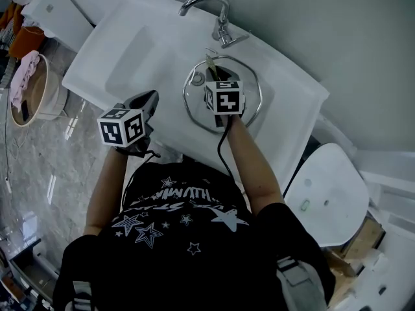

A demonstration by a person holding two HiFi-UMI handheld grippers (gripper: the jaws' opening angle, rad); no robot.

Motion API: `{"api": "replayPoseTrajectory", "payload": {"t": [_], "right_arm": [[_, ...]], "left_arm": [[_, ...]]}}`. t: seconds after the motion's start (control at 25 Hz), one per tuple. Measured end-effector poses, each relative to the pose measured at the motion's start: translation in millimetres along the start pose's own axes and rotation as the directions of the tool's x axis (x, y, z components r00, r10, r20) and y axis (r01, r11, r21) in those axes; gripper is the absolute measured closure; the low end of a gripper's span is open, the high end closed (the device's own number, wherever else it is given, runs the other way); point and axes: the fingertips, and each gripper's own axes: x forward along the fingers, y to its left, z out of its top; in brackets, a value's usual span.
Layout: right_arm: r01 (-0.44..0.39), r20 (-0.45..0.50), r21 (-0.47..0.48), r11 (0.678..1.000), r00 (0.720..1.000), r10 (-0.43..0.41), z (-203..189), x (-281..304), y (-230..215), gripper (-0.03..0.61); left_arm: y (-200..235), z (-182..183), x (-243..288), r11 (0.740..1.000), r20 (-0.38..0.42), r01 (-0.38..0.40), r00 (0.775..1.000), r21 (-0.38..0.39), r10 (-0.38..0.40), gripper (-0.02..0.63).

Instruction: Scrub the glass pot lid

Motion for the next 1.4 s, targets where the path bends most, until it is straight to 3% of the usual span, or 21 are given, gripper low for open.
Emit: {"api": "replayPoseTrajectory", "payload": {"t": [0.64,1.4], "right_arm": [[-0.073,0.058,-0.031,0.997,0.995,0.075,10,-38,41,0.511],[-0.062,0.019,-0.044,0.997,0.998,0.063,-58,-121,77,0.511]], "left_arm": [[1,-36,-50,0.996,0.044,-0.036,0.998,-0.079,0.039,0.604],[-38,-96,-119,0.994,0.075,-0.022,0.997,-0.107,0.03,0.604]]}}
